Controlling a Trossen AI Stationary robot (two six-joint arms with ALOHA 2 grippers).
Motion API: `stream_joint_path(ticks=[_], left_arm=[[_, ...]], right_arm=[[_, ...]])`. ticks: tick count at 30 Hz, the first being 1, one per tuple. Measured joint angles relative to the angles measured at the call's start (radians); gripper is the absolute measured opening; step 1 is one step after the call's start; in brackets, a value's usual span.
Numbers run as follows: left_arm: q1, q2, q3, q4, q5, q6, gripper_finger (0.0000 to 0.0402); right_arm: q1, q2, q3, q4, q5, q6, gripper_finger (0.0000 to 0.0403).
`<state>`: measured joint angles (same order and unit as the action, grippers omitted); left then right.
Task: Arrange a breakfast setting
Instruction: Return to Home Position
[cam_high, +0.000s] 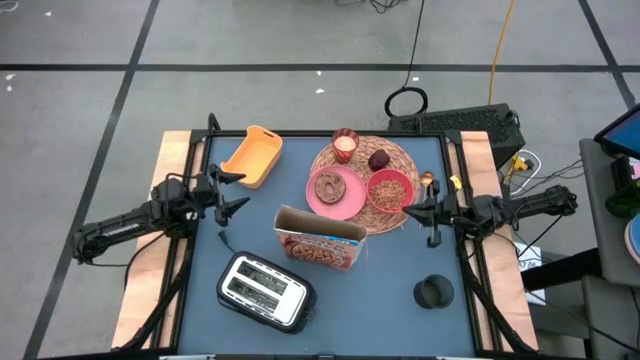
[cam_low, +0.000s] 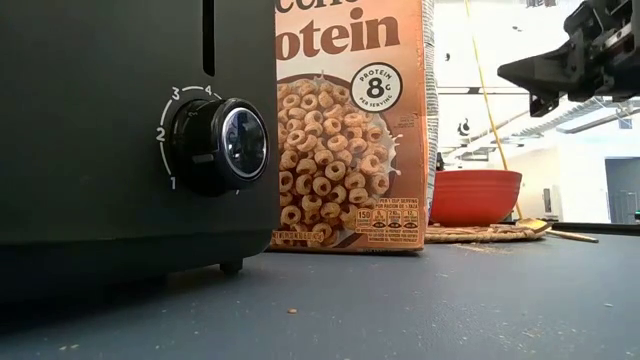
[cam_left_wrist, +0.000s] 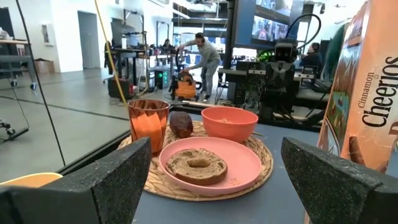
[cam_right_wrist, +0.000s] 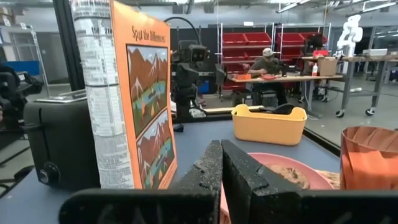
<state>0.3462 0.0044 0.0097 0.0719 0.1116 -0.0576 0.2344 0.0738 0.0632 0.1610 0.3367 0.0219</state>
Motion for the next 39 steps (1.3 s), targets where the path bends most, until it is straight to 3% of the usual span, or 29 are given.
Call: stream_joint_path(ticks=[13,20,39], left_arm=[[0.0,0.0,0.0,-0.001,0.0,0.003,0.0363],[0.0,0.0,0.0,-0.001,0.0,0.002,0.0363],[0.0,0.0,0.0,-0.001,0.0,0.0,0.0363]], right_arm=[[0.0,0.0,-0.016,-0.035,-0.003,0.0,0.0],[0.0,0.0,-0.018,-0.073,-0.106,0.029,0.0],[0.0,0.0,-0.02,-0.094,-0.104,-0.015,0.0]])
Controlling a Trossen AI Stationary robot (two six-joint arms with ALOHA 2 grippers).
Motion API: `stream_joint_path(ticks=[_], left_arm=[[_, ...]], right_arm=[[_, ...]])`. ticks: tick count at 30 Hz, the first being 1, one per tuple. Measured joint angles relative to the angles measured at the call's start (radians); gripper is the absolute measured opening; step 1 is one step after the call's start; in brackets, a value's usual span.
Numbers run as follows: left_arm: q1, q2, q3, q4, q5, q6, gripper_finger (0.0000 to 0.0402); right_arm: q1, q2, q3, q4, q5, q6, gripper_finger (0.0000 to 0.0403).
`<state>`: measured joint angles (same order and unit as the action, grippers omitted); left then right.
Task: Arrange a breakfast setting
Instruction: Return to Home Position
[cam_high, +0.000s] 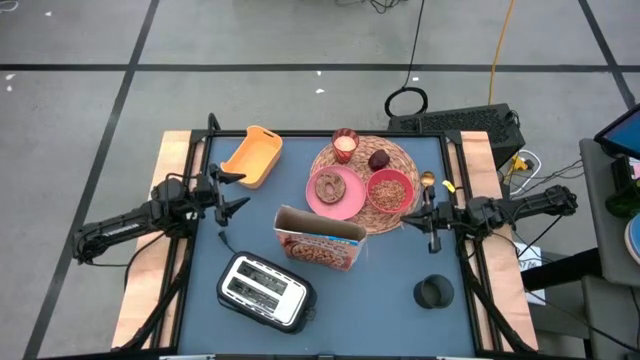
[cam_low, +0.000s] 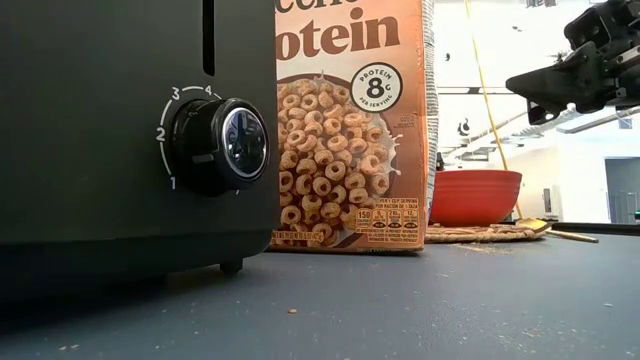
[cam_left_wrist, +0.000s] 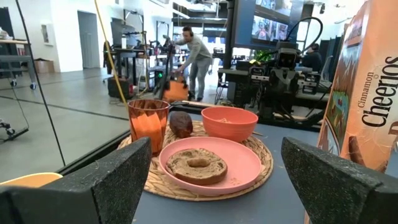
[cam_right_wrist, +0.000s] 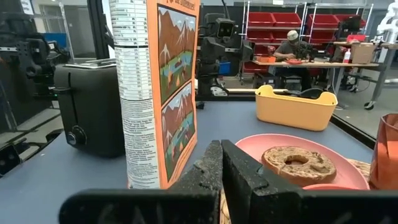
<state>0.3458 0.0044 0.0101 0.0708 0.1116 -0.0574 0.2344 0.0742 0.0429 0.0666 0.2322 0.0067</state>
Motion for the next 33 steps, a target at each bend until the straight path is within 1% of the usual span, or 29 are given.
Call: stream_joint_path(ticks=[4,8,19,22,33], left_arm=[[-0.005,0.0,0.0,0.0,0.0,0.0,0.0363],[-0.033,0.0,0.0,0.0,0.0,0.0,0.0363],[-0.187,0.0,0.0,0.0,0.0,0.0,0.0363],[-0.214,0.0,0.0,0.0,0.0,0.0,0.0363],[-0.224,0.0,0.0,0.001,0.0,0.0,0.0363]], right_arm=[[0.0,0.0,0.0,0.019,0.002,0.0,0.0],[0.0,0.0,0.0,0.023,0.002,0.0,0.0],[0.0,0.0,0.0,0.027,0.002,0.0,0.0],[0.0,0.0,0.0,0.027,0.002,0.0,0.0],[0.0,0.0,0.0,0.028,0.002,0.0,0.0]])
